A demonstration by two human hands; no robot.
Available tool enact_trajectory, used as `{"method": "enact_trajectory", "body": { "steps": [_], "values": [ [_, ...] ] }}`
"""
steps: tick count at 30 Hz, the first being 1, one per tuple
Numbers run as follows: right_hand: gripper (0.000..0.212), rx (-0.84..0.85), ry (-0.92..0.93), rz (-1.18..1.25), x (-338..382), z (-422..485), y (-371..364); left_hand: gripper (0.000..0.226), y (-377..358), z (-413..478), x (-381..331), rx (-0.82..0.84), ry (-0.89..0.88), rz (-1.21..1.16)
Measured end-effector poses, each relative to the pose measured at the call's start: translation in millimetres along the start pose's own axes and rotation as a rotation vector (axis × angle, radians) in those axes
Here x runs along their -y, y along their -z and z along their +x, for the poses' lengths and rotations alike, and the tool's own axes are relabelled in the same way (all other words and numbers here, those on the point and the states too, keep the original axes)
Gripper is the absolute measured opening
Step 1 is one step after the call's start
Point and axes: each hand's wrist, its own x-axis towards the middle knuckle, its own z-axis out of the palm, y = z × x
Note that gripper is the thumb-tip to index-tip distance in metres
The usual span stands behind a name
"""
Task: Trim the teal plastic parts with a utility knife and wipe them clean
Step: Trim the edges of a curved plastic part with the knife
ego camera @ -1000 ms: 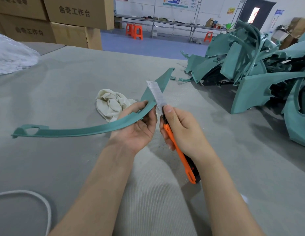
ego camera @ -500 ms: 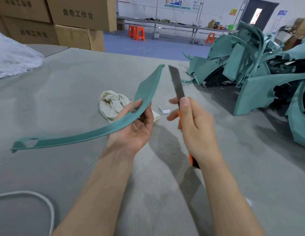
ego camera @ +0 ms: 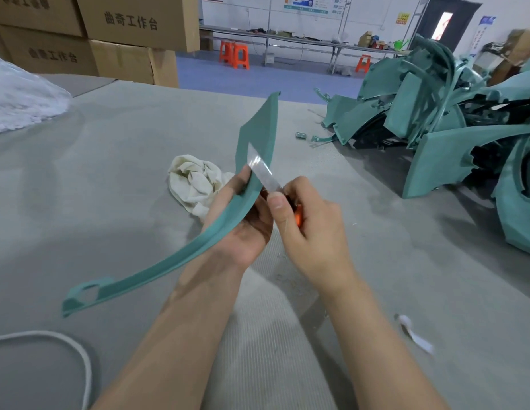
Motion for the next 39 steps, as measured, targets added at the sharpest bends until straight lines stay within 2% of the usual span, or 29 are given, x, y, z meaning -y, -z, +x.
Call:
{"method": "enact_trajectory", "body": {
  "steps": [3, 8, 18, 26, 32, 39],
  "values": [
    [0.037, 0.048, 0.0, -0.045, 0.4, 1.1, -0.5, 0.017, -3.3, -2.9, 0.5, 0.025, 0.008, 0.022],
    [0.039, 0.057, 0.002, -0.053, -2.7, 1.4, -0.9, 0.012, -5.8, -4.7, 0.5, -0.001, 0.003, 0.042],
    [0.039, 0.022, 0.02, -0.046, -2.8, 2.1, -0.4, 0.01, -6.2, -5.1, -0.2, 0.008, 0.065, -0.034],
    [0.036, -0.001, 0.029, -0.043, -3.9, 2.4, 0.3, 0.021, -11.4, -8.6, -2.3, -0.033, 0.095, -0.021],
    [0.036, -0.016, 0.038, -0.05, -4.3, 1.8, -0.5, 0.005, -13.6, -10.6, -3.9, -0.064, 0.103, -0.058],
    [0.038, -0.064, 0.042, -0.083, -2.5, 1.7, -2.0, 0.01, -15.4, -10.9, -4.0, -0.084, 0.152, -0.121]
  ]
}}
